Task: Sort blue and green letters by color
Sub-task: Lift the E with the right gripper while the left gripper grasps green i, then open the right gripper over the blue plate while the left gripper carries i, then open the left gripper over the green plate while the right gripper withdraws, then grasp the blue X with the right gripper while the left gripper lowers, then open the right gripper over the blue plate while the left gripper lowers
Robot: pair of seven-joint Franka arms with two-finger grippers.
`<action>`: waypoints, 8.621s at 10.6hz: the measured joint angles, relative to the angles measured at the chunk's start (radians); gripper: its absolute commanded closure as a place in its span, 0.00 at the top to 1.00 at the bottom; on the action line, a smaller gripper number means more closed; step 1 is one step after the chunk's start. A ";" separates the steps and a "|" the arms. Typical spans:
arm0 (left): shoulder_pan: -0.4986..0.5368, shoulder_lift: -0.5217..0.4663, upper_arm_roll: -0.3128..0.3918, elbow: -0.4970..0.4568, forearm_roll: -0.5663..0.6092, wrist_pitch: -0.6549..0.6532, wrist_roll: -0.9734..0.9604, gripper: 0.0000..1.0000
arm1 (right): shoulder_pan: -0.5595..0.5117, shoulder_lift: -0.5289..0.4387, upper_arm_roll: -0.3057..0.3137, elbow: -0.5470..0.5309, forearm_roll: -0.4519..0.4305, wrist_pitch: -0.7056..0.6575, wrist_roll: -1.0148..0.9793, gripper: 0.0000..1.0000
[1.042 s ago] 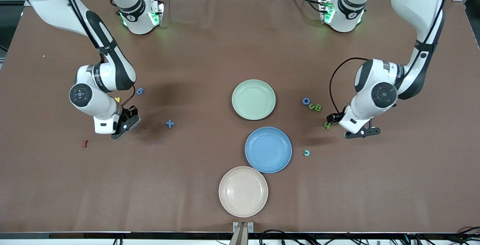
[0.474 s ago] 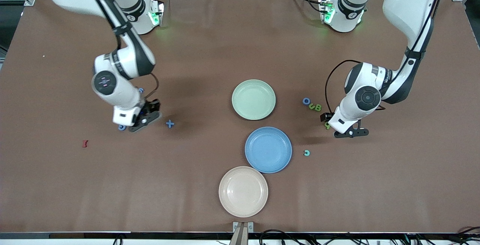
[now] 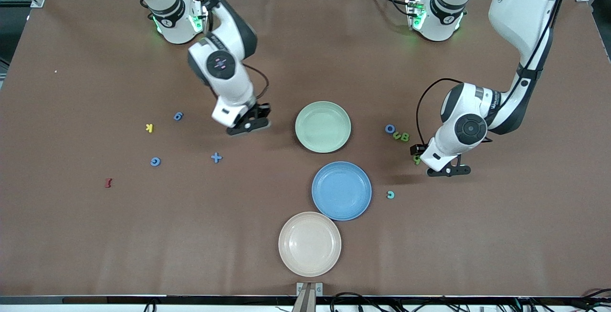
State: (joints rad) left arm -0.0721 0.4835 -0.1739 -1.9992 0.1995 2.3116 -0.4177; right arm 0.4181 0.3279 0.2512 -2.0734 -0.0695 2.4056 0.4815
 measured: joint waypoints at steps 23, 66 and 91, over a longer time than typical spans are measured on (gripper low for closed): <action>-0.008 -0.066 -0.192 0.054 -0.004 0.000 -0.420 0.00 | 0.312 0.448 -0.075 0.564 0.062 0.077 0.582 0.00; 0.242 -0.004 -0.260 0.116 0.121 -0.135 -0.316 1.00 | -0.184 0.154 -0.143 -0.012 -0.065 0.146 -0.519 0.64; 0.262 0.037 -0.278 -0.127 0.254 0.245 0.392 1.00 | 0.240 0.651 -0.098 0.822 0.366 0.324 0.492 0.25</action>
State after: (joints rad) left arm 0.1904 0.5206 -0.4521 -2.1266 0.4536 2.5565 -0.0252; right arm 0.6578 0.9784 0.1534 -1.2511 0.2967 2.7294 0.9734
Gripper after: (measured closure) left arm 0.000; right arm 0.722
